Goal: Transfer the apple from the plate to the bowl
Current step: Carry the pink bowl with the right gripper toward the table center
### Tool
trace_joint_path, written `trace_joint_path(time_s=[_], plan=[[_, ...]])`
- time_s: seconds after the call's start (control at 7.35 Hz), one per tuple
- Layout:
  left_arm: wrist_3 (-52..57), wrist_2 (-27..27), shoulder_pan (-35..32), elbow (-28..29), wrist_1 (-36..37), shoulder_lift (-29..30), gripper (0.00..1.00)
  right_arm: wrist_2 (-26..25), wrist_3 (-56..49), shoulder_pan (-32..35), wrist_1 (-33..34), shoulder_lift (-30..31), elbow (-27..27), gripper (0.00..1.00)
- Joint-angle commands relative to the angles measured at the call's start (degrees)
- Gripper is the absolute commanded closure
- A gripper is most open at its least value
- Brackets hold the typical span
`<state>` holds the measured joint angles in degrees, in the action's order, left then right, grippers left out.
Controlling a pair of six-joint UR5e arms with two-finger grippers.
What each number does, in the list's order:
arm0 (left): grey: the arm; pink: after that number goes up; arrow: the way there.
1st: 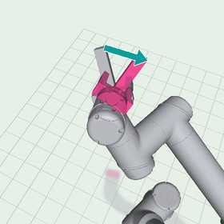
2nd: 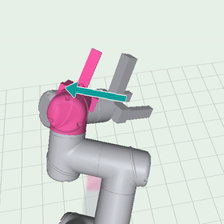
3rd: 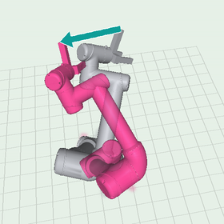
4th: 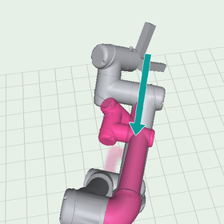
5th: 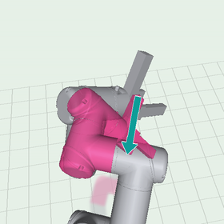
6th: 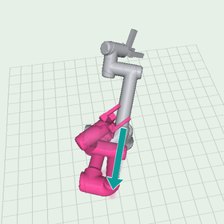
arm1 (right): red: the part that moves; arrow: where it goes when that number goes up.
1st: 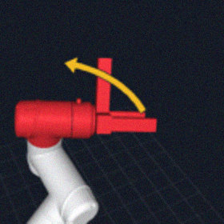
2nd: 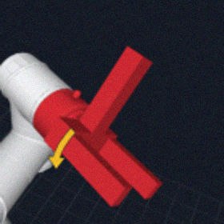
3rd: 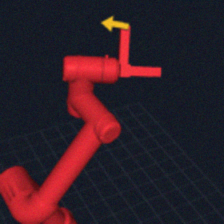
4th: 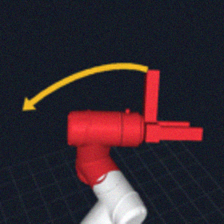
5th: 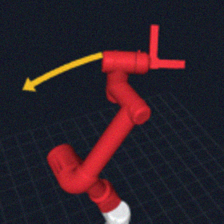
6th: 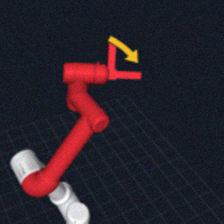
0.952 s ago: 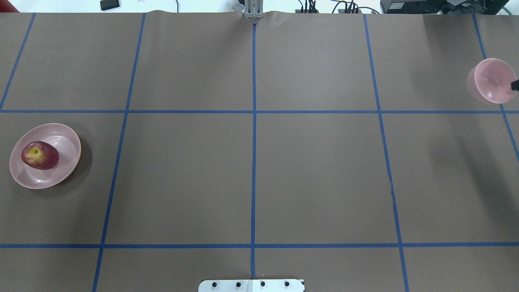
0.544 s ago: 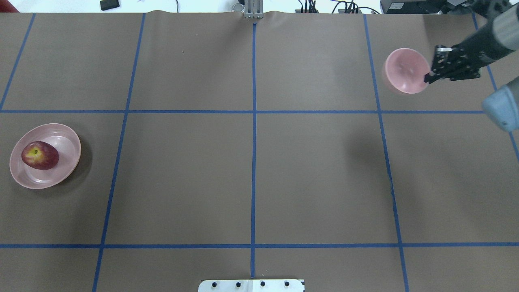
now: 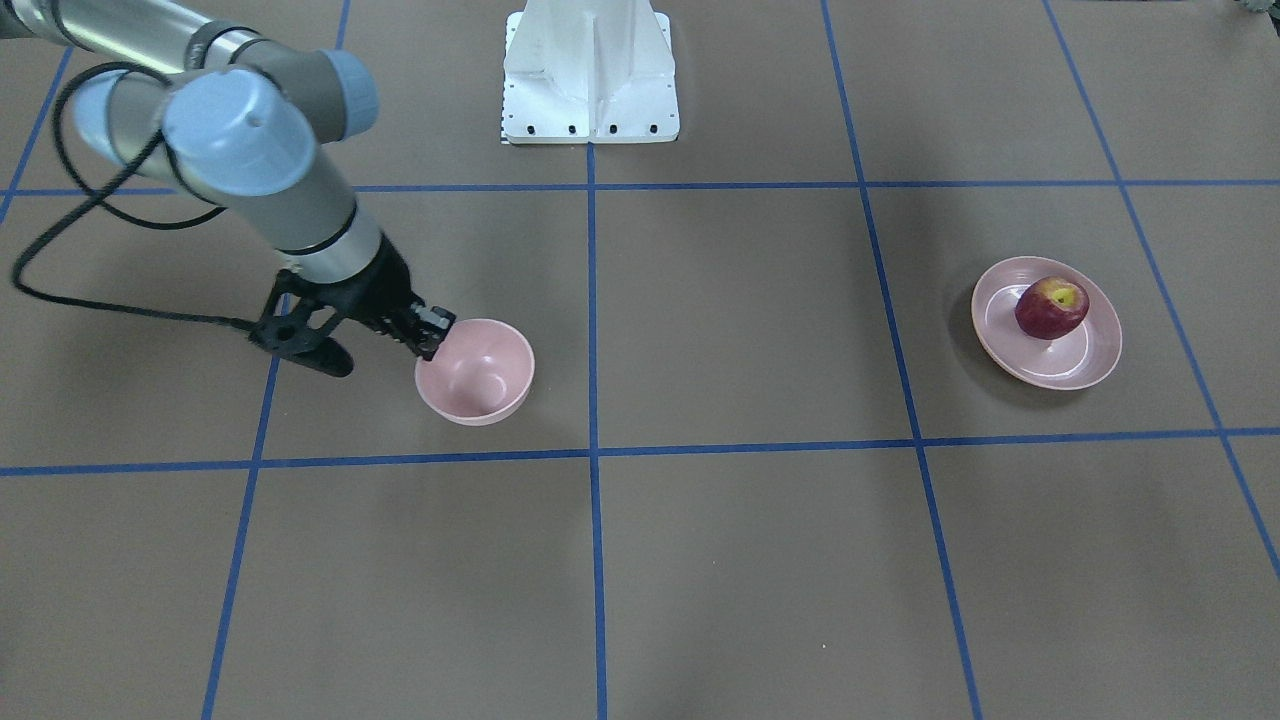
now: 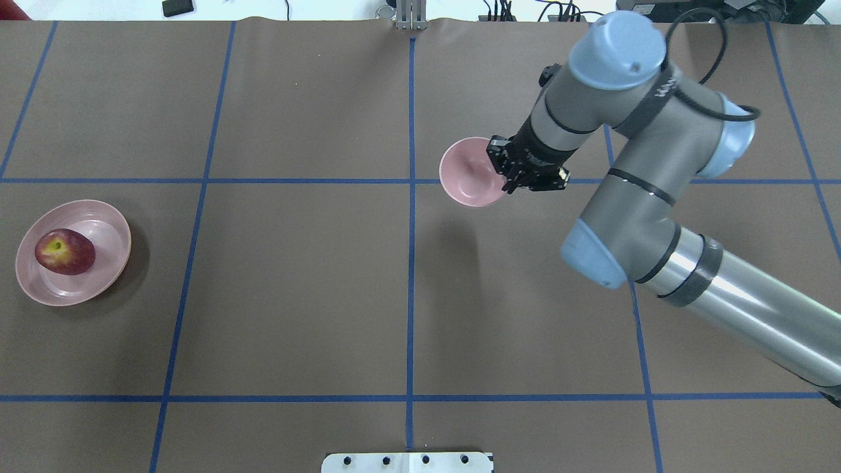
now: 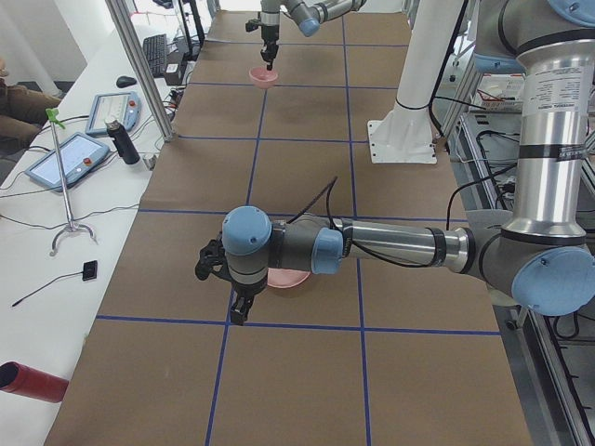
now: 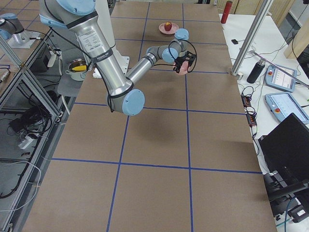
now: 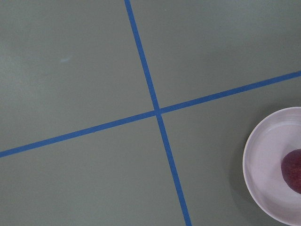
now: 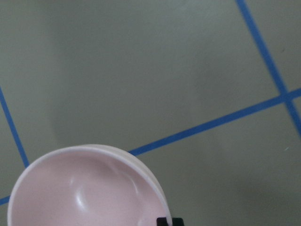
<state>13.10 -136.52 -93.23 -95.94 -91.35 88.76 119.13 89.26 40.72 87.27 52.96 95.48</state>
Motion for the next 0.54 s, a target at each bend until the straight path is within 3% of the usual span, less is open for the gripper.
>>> trace_joint_path(time_s=[0.0, 0.14, 0.41], plan=[[0.0, 0.03, 0.07, 0.05, 0.03, -0.26, 0.02, -5.63, 5.49, -7.03, -2.07, -4.96, -5.36, 1.0], [0.0, 0.03, 0.07, 0.05, 0.03, -0.26, 0.02, -5.75, 5.58, -7.58, -6.89, -5.06, -8.95, 1.0], [0.0, 0.03, 0.07, 0.05, 0.03, -0.26, 0.02, -5.66, 5.93, -7.58, -8.96, -5.58, -10.13, 1.0]])
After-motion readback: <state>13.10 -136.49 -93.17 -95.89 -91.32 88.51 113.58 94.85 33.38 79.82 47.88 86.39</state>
